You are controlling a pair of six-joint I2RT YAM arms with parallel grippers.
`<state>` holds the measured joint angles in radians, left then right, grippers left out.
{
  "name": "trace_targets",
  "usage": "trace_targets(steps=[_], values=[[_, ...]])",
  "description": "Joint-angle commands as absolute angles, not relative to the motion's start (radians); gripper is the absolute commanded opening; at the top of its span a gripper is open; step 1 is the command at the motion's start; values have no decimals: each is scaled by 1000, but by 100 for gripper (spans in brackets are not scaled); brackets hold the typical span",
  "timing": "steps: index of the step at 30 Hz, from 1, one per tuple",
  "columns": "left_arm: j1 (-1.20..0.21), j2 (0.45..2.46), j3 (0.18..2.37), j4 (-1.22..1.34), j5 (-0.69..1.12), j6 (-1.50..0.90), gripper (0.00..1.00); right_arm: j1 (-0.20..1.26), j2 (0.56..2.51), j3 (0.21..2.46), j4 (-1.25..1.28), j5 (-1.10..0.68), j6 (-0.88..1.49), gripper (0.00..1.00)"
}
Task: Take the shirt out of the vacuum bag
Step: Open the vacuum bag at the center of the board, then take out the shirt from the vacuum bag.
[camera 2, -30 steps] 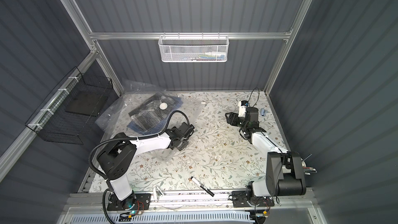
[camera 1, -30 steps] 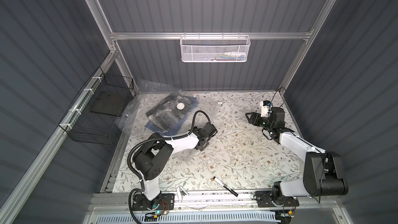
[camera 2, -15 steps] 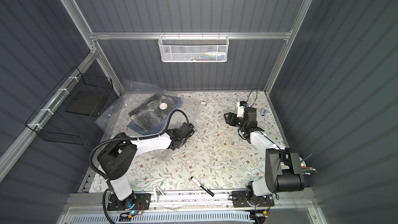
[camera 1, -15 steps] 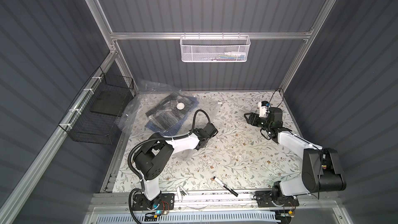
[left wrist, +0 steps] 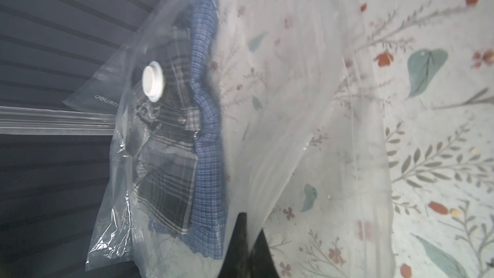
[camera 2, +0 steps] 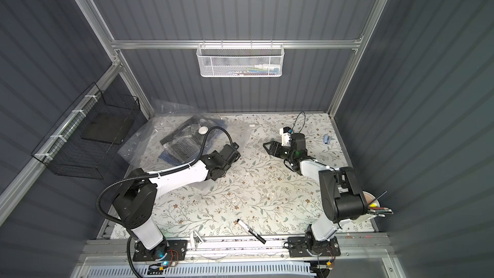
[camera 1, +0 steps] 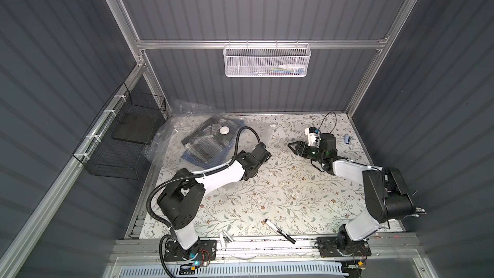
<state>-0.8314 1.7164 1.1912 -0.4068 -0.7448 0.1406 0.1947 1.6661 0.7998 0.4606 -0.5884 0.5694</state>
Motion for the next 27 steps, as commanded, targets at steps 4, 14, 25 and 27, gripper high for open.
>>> trace_targets(steps=[4,14,25,27], values=[[-832,1649,1218,-421,-786,95,0,296,1780,886,660,-675,740,63],[-832,1606,1208,-388,-837,97,0,409,1984,1080,693,-660,836,60],[-833,1566,1192,-343,-835,97,0,481,2112,1242,639,-591,838,58],[-832,1567,1186,-336,-832,100,0,500,2143,1276,636,-585,850,58]])
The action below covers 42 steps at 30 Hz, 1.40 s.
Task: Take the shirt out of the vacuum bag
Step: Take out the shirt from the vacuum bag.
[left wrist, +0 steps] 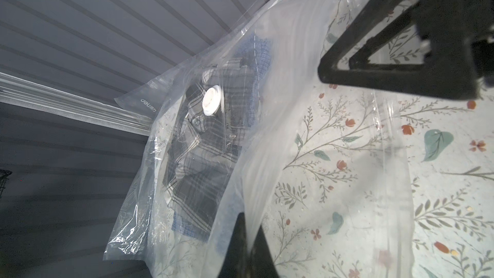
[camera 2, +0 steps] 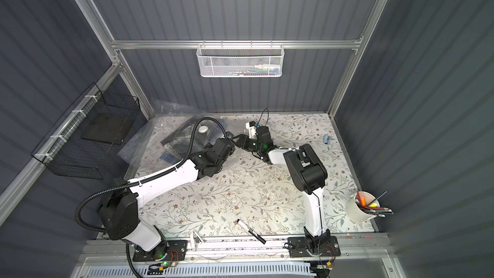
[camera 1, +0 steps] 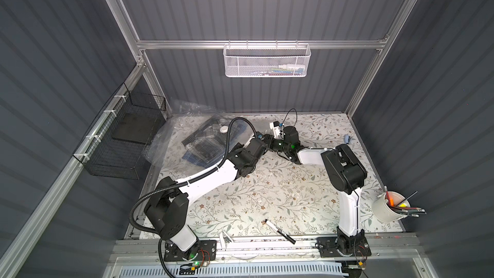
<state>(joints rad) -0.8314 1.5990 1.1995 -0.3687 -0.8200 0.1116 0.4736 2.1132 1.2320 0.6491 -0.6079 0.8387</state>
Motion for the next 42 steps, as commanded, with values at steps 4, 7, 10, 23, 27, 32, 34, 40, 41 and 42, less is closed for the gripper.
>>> trace_targets(steps=[4,7,10,23,27,32,34,40,41,42], values=[[-833,1566,1187,-341,-828,101,0,537,2215,1352,664,-563,897,56],[-831,1562,1194,-343,-828,110,0,561,2278,1420,678,-547,929,56],[-831,1564,1209,-350,-830,114,0,581,2338,1491,698,-534,960,56],[-832,1567,1233,-352,-814,104,0,633,2527,1721,695,-512,997,54],[-832,1560,1238,-344,-802,105,0,648,2565,1787,645,-499,981,53],[-833,1560,1247,-342,-789,99,0,659,2595,1836,609,-473,976,52],[-833,1559,1254,-344,-781,91,0,661,2605,1849,597,-468,976,52],[-838,1557,1242,-316,-772,85,0,664,2641,1902,559,-466,970,52],[-837,1557,1241,-313,-769,86,0,665,2647,1911,548,-458,966,52],[-837,1560,1239,-311,-768,86,0,666,2651,1921,532,-451,961,52]])
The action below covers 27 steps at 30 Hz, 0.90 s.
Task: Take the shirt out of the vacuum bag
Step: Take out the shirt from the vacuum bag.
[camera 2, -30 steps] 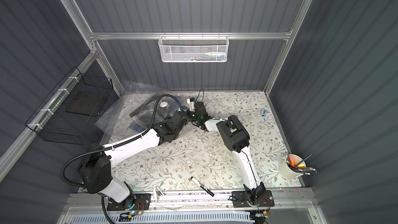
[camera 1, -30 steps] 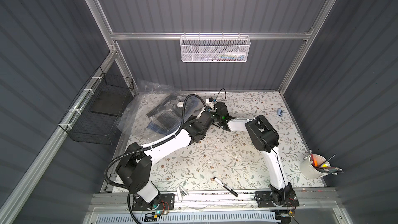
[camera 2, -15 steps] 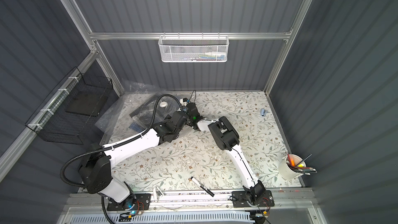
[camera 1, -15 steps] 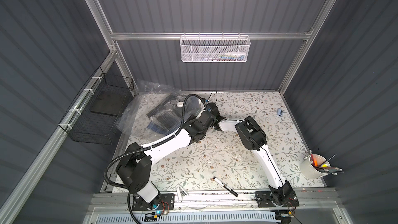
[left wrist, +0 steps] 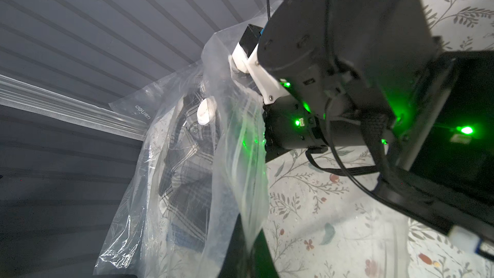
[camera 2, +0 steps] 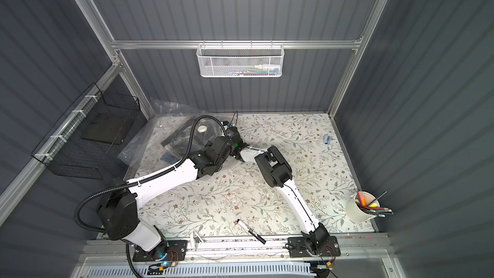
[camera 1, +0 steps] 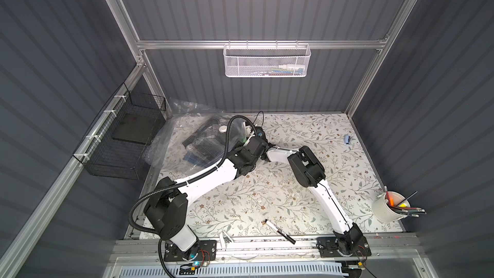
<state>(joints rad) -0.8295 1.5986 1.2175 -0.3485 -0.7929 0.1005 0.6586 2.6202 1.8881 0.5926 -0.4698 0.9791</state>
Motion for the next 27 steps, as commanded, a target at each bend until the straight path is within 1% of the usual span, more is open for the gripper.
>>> trace_targets(steps=[1,11,14,15,21,27], values=[[-837,1560,1240,-310,-768,88,0,666,2653,1927,514,-443,953,52],[-836,1548,1211,-264,-758,95,0,673,2631,1921,411,-396,918,53],[-836,1543,1181,-239,-758,87,0,675,2605,1885,404,-386,906,59],[-837,1547,1172,-230,-756,83,0,675,2605,1884,401,-382,903,59],[-836,1563,1160,-211,-736,81,0,678,2663,1980,384,-402,922,58],[-836,1552,1138,-204,-720,77,0,687,2720,2091,367,-403,937,52]])
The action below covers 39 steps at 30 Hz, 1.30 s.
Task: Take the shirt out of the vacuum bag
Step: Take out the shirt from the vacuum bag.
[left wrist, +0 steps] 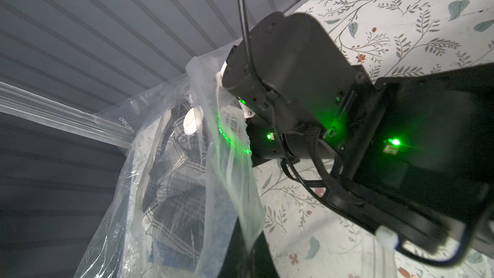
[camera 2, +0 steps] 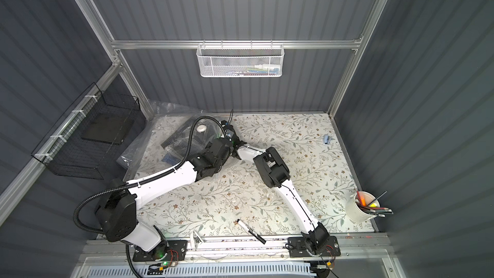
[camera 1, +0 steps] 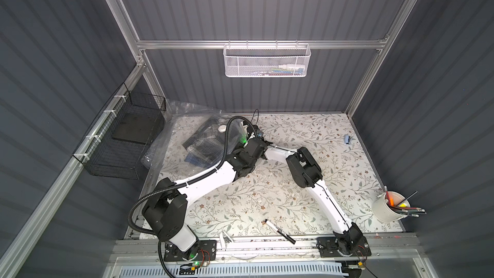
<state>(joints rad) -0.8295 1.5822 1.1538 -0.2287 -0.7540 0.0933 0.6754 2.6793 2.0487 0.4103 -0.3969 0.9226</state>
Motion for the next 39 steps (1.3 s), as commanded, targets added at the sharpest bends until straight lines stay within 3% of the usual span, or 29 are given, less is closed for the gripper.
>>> trace_targets(steps=[1,5,11,14,20,30,39], values=[[-837,1550,1137,-204,-719,76,0,687,2729,2111,359,-402,938,51],[-836,1548,1127,-197,-716,71,0,689,2759,2159,344,-396,949,46],[-836,1544,1105,-184,-718,68,0,687,2758,2162,342,-398,955,25],[-835,1548,1095,-174,-720,65,0,681,2693,2089,364,-386,947,13],[-833,1569,1089,-154,-716,67,0,658,2556,1903,444,-353,931,1],[-828,1580,1063,-147,-718,54,0,630,2448,1811,420,-383,939,0],[-815,1593,1035,-134,-711,34,0,597,2213,1543,301,-377,861,0]])
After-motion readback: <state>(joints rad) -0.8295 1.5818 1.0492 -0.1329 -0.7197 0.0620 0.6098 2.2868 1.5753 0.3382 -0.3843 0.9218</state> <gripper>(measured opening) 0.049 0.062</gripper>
